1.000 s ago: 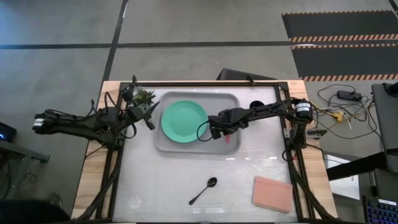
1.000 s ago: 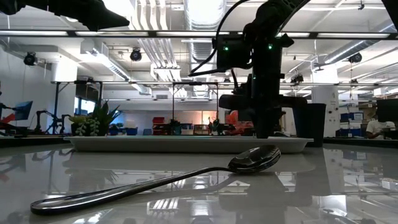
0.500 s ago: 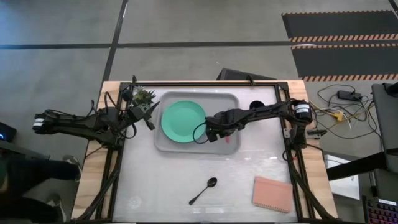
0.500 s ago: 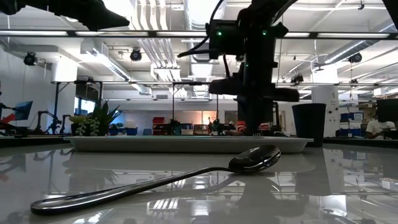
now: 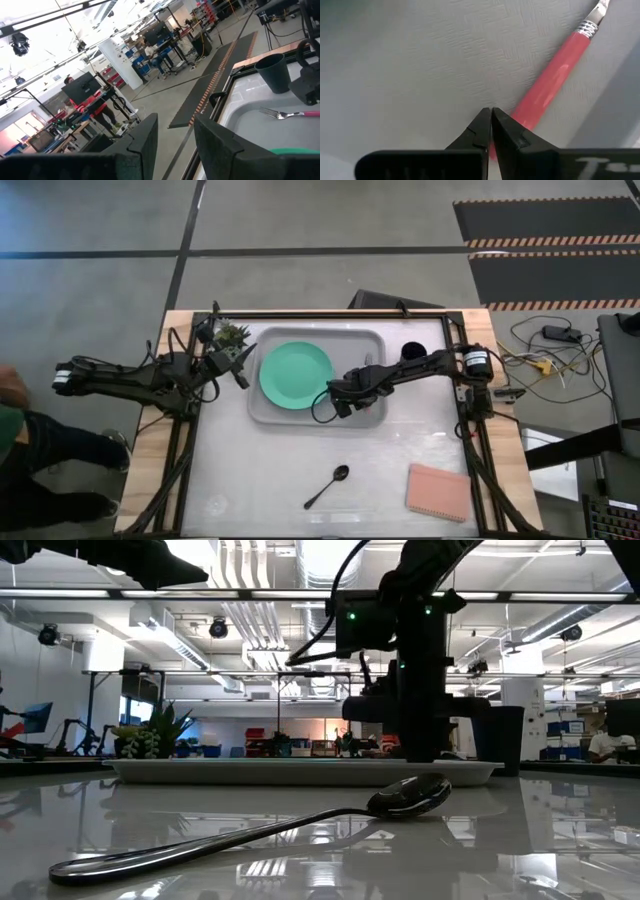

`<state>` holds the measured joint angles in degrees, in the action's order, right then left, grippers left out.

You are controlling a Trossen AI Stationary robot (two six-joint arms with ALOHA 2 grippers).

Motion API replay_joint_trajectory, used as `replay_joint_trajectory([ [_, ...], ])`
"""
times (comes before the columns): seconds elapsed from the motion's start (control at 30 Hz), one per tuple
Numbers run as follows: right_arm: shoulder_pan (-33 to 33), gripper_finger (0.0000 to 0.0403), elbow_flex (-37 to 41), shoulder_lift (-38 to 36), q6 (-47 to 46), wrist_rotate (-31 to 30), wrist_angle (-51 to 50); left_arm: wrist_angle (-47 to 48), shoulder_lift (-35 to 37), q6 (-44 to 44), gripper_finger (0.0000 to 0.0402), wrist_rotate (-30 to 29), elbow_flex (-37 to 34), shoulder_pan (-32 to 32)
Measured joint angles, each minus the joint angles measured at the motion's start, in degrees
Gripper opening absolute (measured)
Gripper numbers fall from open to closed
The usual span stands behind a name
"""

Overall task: Pick and place plate/cup/fork/spoon on tray
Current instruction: Put the pink fork on the gray tray to the right side of the light green plate, then put the black spoon on the gray tray to the right side of the light green plate

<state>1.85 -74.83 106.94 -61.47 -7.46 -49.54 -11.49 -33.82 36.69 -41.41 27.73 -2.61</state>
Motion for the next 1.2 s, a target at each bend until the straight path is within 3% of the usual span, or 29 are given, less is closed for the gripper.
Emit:
replay_joint_trajectory([
  [0.73, -0.9, 0.0008, -2.3, -3.5, -1.5, 0.0, -0.9, 0.0, 0.0, 0.0, 0.0109, 0.0, 0.0, 0.0],
  [0.97, -4.9, 0.0009, -8.8, -4.4, -1.5, 0.0, 0.0, 0.0, 0.0, 0.0, 0.0109, 0.0, 0.0, 0.0],
  [1.2, -11.8, 0.0008, -10.1, -4.5, -1.1, 0.7, 8.5, 0.0, 0.0, 0.0, 0.0109, 0.0, 0.0, 0.0],
])
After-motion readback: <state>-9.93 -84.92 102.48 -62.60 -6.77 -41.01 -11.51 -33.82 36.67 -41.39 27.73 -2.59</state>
